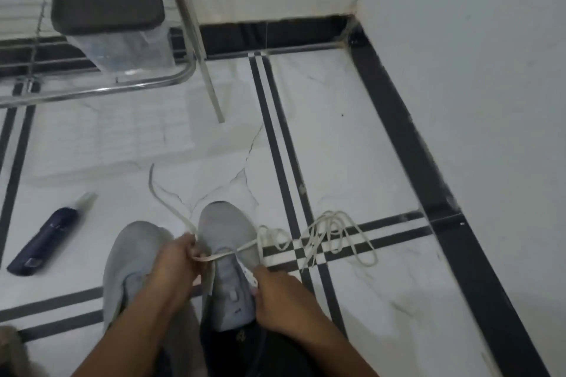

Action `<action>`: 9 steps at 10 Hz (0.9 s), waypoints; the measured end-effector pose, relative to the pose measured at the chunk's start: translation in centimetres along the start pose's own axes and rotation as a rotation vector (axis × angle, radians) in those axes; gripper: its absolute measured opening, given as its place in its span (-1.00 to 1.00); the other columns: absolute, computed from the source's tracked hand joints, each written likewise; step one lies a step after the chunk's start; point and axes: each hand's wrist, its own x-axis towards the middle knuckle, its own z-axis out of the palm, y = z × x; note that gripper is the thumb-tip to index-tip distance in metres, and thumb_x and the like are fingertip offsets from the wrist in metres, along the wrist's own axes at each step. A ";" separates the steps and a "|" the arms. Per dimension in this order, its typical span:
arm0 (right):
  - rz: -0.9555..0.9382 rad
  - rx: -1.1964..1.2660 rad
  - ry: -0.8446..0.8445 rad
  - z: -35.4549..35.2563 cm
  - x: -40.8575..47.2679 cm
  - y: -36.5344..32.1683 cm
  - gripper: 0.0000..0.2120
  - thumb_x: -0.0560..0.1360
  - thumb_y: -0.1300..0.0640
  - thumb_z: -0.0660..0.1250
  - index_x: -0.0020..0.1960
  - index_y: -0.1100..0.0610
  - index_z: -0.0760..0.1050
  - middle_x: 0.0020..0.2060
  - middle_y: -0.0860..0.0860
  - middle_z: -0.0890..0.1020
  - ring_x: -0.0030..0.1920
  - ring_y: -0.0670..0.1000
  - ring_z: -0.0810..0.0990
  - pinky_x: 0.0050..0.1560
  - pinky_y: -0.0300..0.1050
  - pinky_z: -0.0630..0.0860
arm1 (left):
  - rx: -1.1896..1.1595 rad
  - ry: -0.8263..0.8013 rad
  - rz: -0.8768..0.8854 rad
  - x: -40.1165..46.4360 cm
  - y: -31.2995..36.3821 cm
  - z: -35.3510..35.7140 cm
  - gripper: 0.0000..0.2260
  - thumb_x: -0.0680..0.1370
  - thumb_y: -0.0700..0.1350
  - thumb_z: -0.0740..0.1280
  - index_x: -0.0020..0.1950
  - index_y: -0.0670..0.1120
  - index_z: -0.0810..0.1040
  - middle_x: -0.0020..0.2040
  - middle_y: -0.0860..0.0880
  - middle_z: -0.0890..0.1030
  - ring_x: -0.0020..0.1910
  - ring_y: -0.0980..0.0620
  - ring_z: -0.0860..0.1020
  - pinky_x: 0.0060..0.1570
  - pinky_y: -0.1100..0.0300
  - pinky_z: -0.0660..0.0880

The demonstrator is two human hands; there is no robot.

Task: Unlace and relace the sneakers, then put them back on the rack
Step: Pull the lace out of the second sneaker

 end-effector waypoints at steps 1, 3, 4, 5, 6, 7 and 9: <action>-0.011 -0.022 -0.024 0.5 -0.3 0.0 -0.69 0.56 0.07 0.14 0.28 0.09 0.31 0.09 0.19 0.55 0.09 0.22 0.55 -0.09 -0.02 0.42 | 0.996 0.001 0.462 0.3 -1.0 -0.4 -0.85 0.57 0.04 0.27 -0.14 0.00 0.42 -0.21 -0.02 0.58 -0.22 -0.01 0.54 -0.13 0.11 0.49; -0.041 -0.059 -0.035 0.3 -0.3 -0.9 -0.80 0.56 0.12 0.16 0.16 0.16 0.34 0.07 0.20 0.55 0.09 0.22 0.55 -0.18 -0.08 0.31 | 1.900 0.101 0.906 -0.7 -1.1 1.1 -0.77 0.60 0.05 0.14 0.11 0.05 0.55 0.01 0.02 0.52 -0.06 0.00 0.56 -0.09 0.13 0.36; -0.037 -0.051 -0.020 0.2 -0.4 -0.8 -0.80 0.57 0.11 0.15 0.16 0.17 0.35 0.06 0.20 0.56 0.08 0.21 0.54 -0.18 -0.09 0.29 | 1.798 0.141 0.882 -1.0 -1.6 1.3 -0.78 0.58 0.01 0.19 0.07 0.01 0.59 -0.03 0.01 0.54 -0.11 -0.02 0.56 -0.15 0.16 0.34; -0.040 -0.053 -0.015 0.4 -0.3 -0.6 -0.79 0.57 0.10 0.15 0.16 0.16 0.35 0.05 0.19 0.56 0.06 0.21 0.55 -0.19 -0.08 0.28 | 1.810 0.188 0.875 -1.6 -2.5 0.9 -0.81 0.54 0.07 0.25 -0.01 0.04 0.60 -0.04 0.03 0.56 -0.08 -0.01 0.56 -0.05 0.12 0.39; -0.047 -0.049 -0.016 0.6 -0.3 -0.5 -0.78 0.56 0.09 0.15 0.17 0.15 0.34 0.04 0.18 0.57 0.04 0.21 0.56 -0.20 -0.09 0.31 | 1.679 0.165 0.850 -1.1 -3.4 1.2 -0.88 0.53 0.01 0.31 -0.09 0.00 0.58 -0.11 0.02 0.56 -0.10 -0.03 0.55 -0.06 0.10 0.39; -0.032 0.002 0.011 0.7 -0.2 0.0 -0.77 0.55 0.10 0.15 0.19 0.12 0.33 0.03 0.18 0.58 0.05 0.22 0.56 -0.17 -0.08 0.35 | 0.461 0.117 0.321 -0.7 -2.1 1.1 -0.89 0.50 -0.14 0.30 -0.23 -0.09 0.48 -0.24 -0.06 0.49 -0.21 -0.07 0.48 -0.17 0.16 0.38; -0.038 0.074 0.109 1.4 -0.6 1.3 -0.63 0.55 0.10 0.15 0.35 0.04 0.28 -0.03 0.10 0.62 -0.03 0.15 0.60 -0.15 -0.07 0.46 | -0.448 0.139 0.147 -1.8 2.7 -2.2 -0.74 0.66 -0.06 0.08 -0.23 -0.06 0.28 -0.48 0.03 0.30 -0.54 0.11 0.27 -0.37 0.22 0.42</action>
